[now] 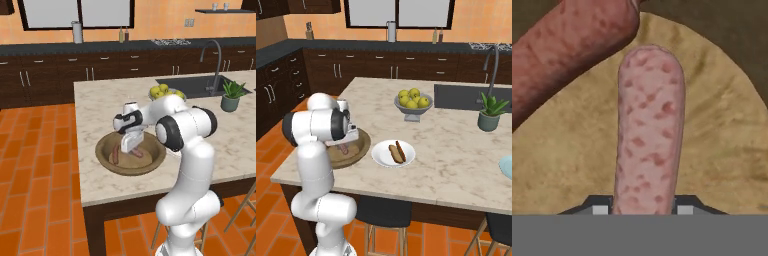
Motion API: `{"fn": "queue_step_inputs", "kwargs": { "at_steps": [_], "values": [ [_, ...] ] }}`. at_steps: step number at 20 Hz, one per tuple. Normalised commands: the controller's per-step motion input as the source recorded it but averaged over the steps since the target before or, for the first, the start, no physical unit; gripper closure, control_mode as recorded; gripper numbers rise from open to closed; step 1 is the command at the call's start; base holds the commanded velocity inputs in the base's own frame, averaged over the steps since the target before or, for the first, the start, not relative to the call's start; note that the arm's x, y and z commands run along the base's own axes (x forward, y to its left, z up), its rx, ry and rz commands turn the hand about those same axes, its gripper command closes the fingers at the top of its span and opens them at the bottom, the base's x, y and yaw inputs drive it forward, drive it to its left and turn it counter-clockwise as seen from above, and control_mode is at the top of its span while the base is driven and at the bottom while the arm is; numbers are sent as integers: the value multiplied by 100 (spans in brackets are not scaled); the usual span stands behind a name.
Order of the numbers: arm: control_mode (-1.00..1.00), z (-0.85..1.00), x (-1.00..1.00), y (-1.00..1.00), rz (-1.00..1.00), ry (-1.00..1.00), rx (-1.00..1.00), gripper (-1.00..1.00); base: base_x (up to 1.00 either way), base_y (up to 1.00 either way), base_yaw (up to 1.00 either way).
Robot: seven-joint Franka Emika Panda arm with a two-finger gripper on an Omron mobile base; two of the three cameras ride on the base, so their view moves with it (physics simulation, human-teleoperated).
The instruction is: Place one bun and one sausage from the bowl on each plate.
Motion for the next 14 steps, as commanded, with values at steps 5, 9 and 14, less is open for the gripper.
{"fn": "queue_step_inputs", "kwargs": {
  "at_steps": [5, 9, 14],
  "values": [
    [-100, 96, -65, -32, 0, -17, 0, 100, 0, 0, 0],
    [-100, 100, -45, -62, 0, -21, 0, 100, 0, 0, 0],
    [-100, 52, -3, -88, -6, -12, 0, 100, 0, 0, 0]
  ]
}}
